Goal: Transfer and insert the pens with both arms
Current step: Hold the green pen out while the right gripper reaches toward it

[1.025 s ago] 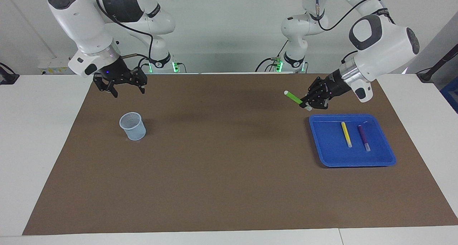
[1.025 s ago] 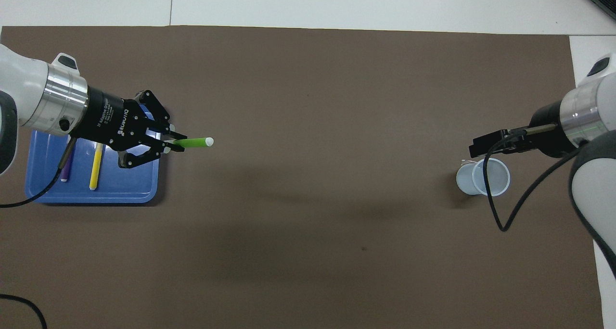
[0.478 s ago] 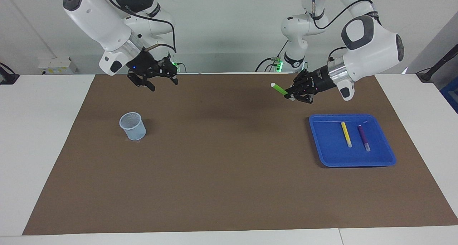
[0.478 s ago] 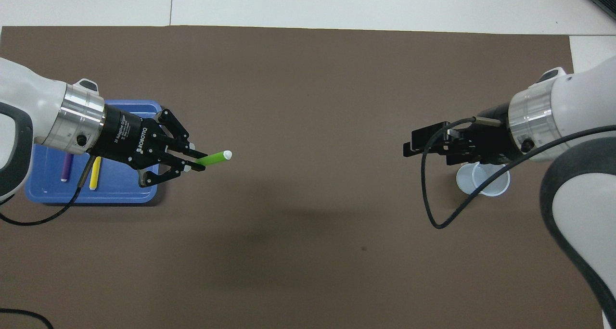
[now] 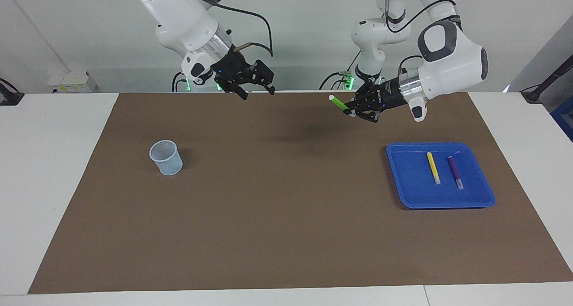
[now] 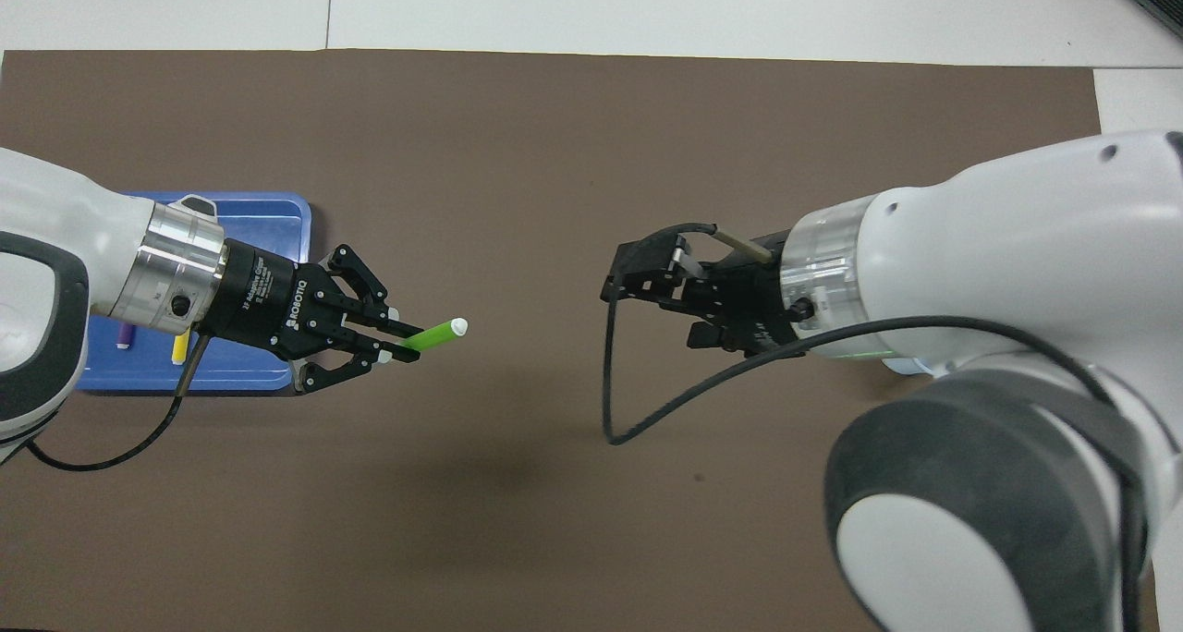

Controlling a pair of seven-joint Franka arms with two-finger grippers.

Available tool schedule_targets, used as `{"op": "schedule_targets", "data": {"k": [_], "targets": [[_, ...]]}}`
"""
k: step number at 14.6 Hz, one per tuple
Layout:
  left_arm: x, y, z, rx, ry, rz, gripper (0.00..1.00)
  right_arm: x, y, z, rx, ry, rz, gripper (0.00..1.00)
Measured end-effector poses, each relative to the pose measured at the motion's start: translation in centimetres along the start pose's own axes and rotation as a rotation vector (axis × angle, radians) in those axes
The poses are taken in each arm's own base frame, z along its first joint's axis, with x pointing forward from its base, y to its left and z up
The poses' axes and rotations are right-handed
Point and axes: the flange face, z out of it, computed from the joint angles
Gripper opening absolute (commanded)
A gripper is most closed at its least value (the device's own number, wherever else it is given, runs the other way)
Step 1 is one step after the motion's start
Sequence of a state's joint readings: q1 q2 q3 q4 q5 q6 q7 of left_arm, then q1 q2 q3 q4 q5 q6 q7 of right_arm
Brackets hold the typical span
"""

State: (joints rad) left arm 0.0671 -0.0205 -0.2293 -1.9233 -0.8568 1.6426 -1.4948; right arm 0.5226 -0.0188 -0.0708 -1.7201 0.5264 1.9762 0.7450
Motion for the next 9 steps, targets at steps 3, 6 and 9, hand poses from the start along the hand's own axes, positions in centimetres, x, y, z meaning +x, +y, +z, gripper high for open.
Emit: {"op": "schedule_targets", "data": {"k": [3,6,9], "targets": [[-0.2,-0.3,0.7,0.011,-0.010,0.000,0.00,-3.2,-2.3,3.0,0.048,0.026,0.035,1.00],[-0.5,-0.7,1.6,0.027,-0.009,0.001,0.00,-6.0,-3.4,5.2,0.056,0.016,0.001,1.00],[-0.4,-1.0,1.8,0.030,-0.008,-0.003,0.00,-9.7,-4.3,8.2,0.033,-0.022,-0.053,1.00]]}}
